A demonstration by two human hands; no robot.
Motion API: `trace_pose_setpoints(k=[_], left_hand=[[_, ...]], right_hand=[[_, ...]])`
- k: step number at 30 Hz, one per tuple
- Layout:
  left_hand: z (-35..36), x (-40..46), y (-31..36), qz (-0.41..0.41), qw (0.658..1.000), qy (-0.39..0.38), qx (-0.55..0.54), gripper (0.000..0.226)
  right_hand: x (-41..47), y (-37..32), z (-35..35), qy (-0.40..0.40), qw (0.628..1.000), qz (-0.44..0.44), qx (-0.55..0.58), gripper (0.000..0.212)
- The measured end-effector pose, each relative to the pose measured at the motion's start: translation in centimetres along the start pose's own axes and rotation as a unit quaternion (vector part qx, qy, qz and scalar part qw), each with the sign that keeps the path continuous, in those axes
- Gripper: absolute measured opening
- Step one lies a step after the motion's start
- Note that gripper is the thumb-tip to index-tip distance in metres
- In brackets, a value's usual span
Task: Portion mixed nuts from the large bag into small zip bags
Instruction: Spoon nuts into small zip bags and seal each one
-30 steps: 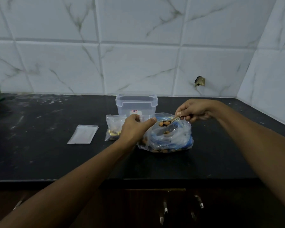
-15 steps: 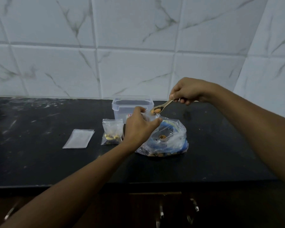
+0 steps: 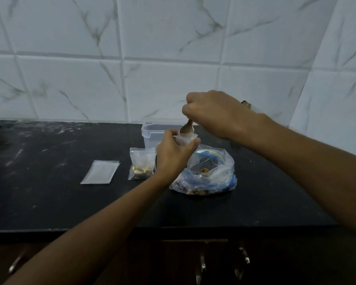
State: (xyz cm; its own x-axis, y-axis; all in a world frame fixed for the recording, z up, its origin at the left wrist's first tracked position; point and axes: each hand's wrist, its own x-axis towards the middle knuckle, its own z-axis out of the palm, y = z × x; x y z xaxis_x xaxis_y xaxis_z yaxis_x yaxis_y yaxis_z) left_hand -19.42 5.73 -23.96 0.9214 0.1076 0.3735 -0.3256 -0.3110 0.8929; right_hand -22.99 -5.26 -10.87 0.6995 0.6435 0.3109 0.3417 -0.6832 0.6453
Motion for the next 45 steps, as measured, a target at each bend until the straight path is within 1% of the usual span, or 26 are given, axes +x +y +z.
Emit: trace_pose_setpoints(k=[2, 4, 5, 7, 8, 11, 13, 14, 16, 19, 20, 21, 22, 23, 25, 26, 27, 29, 32, 34, 36, 37, 40, 42, 45], left_hand=[[0.0, -0.1, 0.1, 0.004, 1.000, -0.001, -0.021, 0.051], [-0.2, -0.1, 0.1, 0.010, 0.999, 0.002, -0.034, 0.050], [-0.4, -0.1, 0.1, 0.013, 0.999, 0.003, -0.041, 0.049], [-0.8, -0.1, 0.1, 0.018, 0.998, 0.006, -0.051, 0.049], [-1.0, -0.1, 0.1, 0.017, 0.998, 0.008, -0.057, 0.048], [-1.5, 0.1, 0.0, 0.016, 0.997, 0.013, -0.074, 0.052], [-1.6, 0.1, 0.2, 0.016, 0.997, 0.014, -0.078, 0.054], [-1.6, 0.1, 0.3, 0.015, 0.996, 0.014, -0.084, 0.054], [-1.5, -0.1, 0.5, 0.017, 0.995, 0.011, -0.094, 0.052], [-1.2, -0.4, 0.7, 0.028, 0.995, 0.011, -0.094, 0.049], [-1.1, -0.4, 0.7, 0.029, 0.995, 0.012, -0.094, 0.048], [-1.0, -0.3, 0.7, 0.027, 0.995, 0.010, -0.097, 0.047], [-1.0, -0.2, 0.8, 0.022, 0.994, 0.007, -0.103, 0.047], [-0.9, 0.0, 1.0, 0.014, 0.994, 0.004, -0.112, 0.048], [-0.7, 0.2, 1.2, -0.003, 0.991, -0.003, -0.132, 0.051], [-0.6, 0.2, 1.4, -0.010, 0.989, -0.008, -0.145, 0.053], [-0.5, 0.2, 1.6, -0.017, 0.987, -0.013, -0.157, 0.054], [-0.5, 0.1, 2.1, -0.034, 0.983, -0.027, -0.177, 0.055], [-0.9, 0.1, 2.1, -0.045, 0.981, -0.038, -0.186, 0.050], [-1.6, 0.3, 1.9, -0.050, 0.979, -0.045, -0.193, 0.039], [-2.5, 0.6, 1.6, -0.055, 0.974, -0.049, -0.215, 0.020], [-2.9, 0.7, 1.5, -0.059, 0.971, -0.050, -0.226, 0.016], [-3.8, 1.1, 1.2, -0.061, 0.970, -0.053, -0.227, 0.016], [-4.3, 1.1, 1.1, -0.057, 0.971, -0.052, -0.225, 0.015], [-5.2, 1.0, 1.2, -0.041, 0.974, -0.058, -0.214, 0.013]], right_hand=[[-0.2, 0.6, -0.4, 0.044, 0.998, 0.036, 0.019, 0.007], [-0.5, 1.7, -0.3, 0.073, 0.988, 0.122, 0.065, 0.015], [-0.8, 2.3, -0.1, 0.069, 0.976, 0.178, 0.100, 0.017], [-1.7, 3.3, 1.1, 0.031, 0.949, 0.267, 0.165, 0.016], [-2.1, 3.4, 2.0, 0.000, 0.936, 0.294, 0.194, 0.016], [-3.4, 1.7, 6.1, -0.112, 0.897, 0.339, 0.259, 0.015], [-4.2, -0.3, 8.7, -0.158, 0.880, 0.360, 0.266, 0.013], [-4.6, -1.2, 9.7, -0.166, 0.878, 0.365, 0.261, 0.014], [-5.1, -2.6, 11.0, -0.166, 0.887, 0.360, 0.238, 0.018], [-5.0, -2.9, 10.7, -0.166, 0.901, 0.348, 0.200, 0.021], [-4.7, -2.7, 10.2, -0.159, 0.901, 0.347, 0.207, 0.022], [-4.4, -2.3, 9.6, -0.151, 0.895, 0.347, 0.237, 0.024], [-4.1, -2.0, 8.9, -0.139, 0.880, 0.344, 0.298, 0.025], [-3.8, -1.7, 8.2, -0.127, 0.856, 0.331, 0.376, 0.026], [-3.2, -1.7, 6.9, -0.114, 0.798, 0.298, 0.511, 0.028], [-2.9, -2.1, 6.6, -0.106, 0.776, 0.291, 0.549, 0.027], [-2.6, -2.4, 6.5, -0.089, 0.762, 0.291, 0.572, 0.023], [-2.1, -3.0, 6.8, -0.051, 0.751, 0.294, 0.588, 0.012], [-1.8, -3.4, 7.3, -0.011, 0.733, 0.310, 0.605, 0.022], [-1.9, -3.2, 7.6, 0.000, 0.702, 0.321, 0.636, 0.021], [-1.9, -3.0, 7.9, -0.002, 0.659, 0.314, 0.683, 0.018], [-2.0, -2.8, 8.0, -0.007, 0.647, 0.310, 0.696, 0.016], [-2.1, -2.6, 7.8, -0.005, 0.646, 0.285, 0.708, 0.013], [-1.9, -2.8, 7.4, 0.028, 0.645, 0.272, 0.714, 0.012], [-1.3, -3.0, 7.1, 0.076, 0.649, 0.278, 0.704, 0.015]])
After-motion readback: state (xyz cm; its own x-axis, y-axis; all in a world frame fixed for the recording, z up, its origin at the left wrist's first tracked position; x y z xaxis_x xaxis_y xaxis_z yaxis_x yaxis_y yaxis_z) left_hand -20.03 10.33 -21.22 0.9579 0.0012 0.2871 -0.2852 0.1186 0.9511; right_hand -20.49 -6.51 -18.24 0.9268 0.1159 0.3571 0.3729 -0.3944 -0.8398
